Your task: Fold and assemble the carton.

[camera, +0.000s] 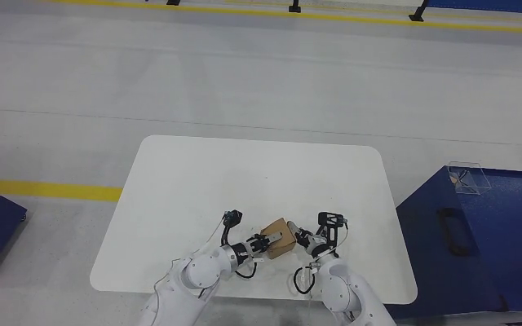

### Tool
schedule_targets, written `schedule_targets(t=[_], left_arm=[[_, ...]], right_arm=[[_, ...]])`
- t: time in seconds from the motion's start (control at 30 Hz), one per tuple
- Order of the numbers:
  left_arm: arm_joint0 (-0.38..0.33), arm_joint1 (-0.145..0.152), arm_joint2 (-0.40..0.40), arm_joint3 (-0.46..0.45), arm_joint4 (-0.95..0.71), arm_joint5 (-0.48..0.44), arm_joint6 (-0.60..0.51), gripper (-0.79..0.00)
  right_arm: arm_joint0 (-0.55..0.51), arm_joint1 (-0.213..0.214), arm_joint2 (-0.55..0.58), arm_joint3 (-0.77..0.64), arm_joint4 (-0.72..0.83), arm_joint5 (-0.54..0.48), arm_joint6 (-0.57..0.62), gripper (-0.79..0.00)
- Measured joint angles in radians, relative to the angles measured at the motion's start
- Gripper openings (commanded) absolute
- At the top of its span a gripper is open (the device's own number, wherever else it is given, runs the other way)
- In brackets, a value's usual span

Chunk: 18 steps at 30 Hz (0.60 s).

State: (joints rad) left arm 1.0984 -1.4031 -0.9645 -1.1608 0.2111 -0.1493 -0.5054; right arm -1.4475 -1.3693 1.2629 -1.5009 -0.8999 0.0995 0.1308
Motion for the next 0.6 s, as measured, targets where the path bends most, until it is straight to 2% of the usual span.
schedule_targets(t=[0.33, 0.6], left_arm=[[-0.007, -0.002, 0.004, 0.005, -0.003, 0.013, -0.007, -0.154], [-0.016, -0.006, 0.014, 0.016, -0.001, 0.041, -0.007, -0.151]], right_arm=[[0.009, -0.001, -0.007, 0.021, -0.008, -0.002, 0.004, 0.0], [-0.004, 0.002, 0.034, -0.004, 0.044, -0.015, 0.003, 0.0]])
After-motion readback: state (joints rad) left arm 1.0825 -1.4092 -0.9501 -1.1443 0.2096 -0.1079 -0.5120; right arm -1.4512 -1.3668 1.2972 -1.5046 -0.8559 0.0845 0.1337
